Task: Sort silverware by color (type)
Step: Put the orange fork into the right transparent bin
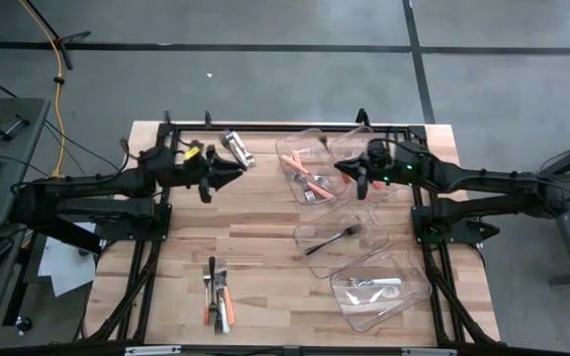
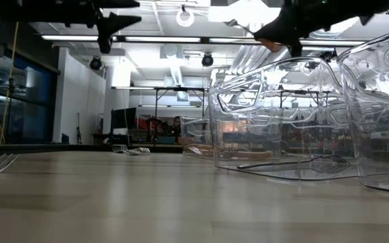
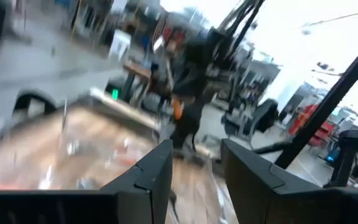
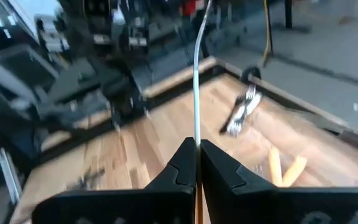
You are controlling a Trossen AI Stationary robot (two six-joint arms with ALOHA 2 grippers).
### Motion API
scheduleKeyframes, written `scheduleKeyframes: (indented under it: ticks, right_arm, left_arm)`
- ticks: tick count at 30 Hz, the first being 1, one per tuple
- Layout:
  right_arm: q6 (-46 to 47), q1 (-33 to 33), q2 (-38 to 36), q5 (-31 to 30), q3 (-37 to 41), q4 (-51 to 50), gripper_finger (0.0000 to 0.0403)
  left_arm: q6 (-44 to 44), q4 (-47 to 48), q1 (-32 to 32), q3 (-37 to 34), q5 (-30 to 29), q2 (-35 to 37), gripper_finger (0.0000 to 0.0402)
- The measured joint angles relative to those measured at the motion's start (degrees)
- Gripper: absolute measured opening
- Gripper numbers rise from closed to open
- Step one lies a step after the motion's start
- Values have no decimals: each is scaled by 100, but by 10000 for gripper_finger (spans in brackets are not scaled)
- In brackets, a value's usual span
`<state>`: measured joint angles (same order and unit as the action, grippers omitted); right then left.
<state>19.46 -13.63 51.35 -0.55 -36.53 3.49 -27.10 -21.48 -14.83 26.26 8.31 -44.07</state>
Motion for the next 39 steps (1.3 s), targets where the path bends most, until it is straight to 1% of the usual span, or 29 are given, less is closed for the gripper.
scheduleKeyframes:
  ticks: [4,7,10,17,18,20,23,25,27,30,33,35,37,39]
  right_arm:
    - [-45,56,-469,-74,631,976,0]
    - [-29,53,-614,-97,870,1364,0]
    - [-37,53,-611,-98,917,1453,0]
    - [-38,53,-566,-100,917,1469,0]
    - [-34,53,-566,-144,917,1469,0]
    - [-42,52,-566,-466,910,1455,0]
    - [-42,-15,-520,-1178,612,832,0]
    - [-41,-156,-442,-1439,224,-74,0]
    - [31,-368,-267,-1577,-234,-1284,0]
    - [151,-771,120,-1538,-791,-2920,0]
    - [148,-1162,550,-1289,-1066,-4044,0]
    - [120,-1392,816,-1025,-1058,-4401,0]
    - [114,-1579,1062,-832,-969,-4402,0]
    - [109,-1717,1319,-775,-870,-4428,0]
  left_arm:
    - [680,-91,0,-30,-4,107,124]
    - [967,-79,0,-30,-4,102,124]
    - [1111,-78,0,-30,-6,91,124]
    - [1122,-73,0,-28,-9,87,124]
    - [1122,-73,0,-28,-9,87,124]
    - [1121,-73,0,-28,-9,87,124]
    - [1089,-73,0,-28,-11,87,124]
    - [1087,-73,0,-30,-11,87,124]
    - [1074,-73,0,-28,-11,87,124]
    - [1075,-73,0,-28,-11,87,124]
    - [1074,-71,0,-28,-12,87,124]
    - [1072,-71,0,-28,-13,87,124]
    - [1073,-67,0,-28,-11,87,124]
    - [1072,-67,0,-28,-13,87,124]
